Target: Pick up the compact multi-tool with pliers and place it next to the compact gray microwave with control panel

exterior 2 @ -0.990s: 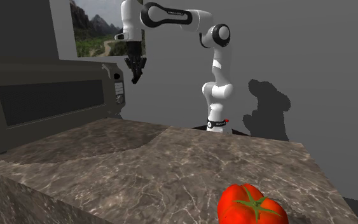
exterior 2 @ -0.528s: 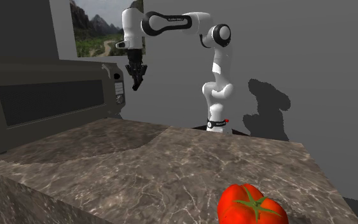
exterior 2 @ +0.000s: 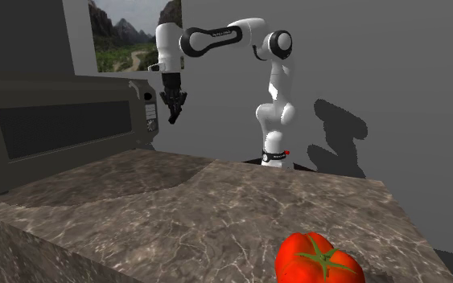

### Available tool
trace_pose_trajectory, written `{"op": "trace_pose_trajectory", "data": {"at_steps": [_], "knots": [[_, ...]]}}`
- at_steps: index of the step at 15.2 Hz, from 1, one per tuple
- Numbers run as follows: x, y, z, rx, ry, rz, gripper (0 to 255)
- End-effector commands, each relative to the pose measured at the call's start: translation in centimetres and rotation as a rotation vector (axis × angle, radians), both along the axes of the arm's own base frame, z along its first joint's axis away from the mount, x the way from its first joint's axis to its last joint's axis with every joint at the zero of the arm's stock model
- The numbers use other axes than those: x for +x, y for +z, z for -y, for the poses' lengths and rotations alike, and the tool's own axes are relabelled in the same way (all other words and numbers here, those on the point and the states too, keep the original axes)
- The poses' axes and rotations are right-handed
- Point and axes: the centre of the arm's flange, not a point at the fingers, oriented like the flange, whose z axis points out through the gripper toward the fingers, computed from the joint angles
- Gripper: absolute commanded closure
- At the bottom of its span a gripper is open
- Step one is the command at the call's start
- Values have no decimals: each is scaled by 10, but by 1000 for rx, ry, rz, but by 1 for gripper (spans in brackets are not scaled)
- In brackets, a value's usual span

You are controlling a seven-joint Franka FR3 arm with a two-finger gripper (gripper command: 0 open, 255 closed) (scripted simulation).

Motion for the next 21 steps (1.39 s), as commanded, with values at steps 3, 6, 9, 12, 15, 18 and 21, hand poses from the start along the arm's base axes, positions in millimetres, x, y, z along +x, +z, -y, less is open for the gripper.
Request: {"op": "trace_pose_trajectory", "data": {"at_steps": [3, 6, 9, 12, 15, 18, 21], "knots": [[2, -22, -1, 0, 0, 1, 255], [2, -38, -1, 0, 0, 1, 255], [2, -54, -1, 0, 0, 1, 255], [2, -69, -1, 0, 0, 1, 255], [2, -85, -1, 0, 0, 1, 255], [2, -101, -1, 0, 0, 1, 255], [2, -117, -1, 0, 0, 1, 255]]}}
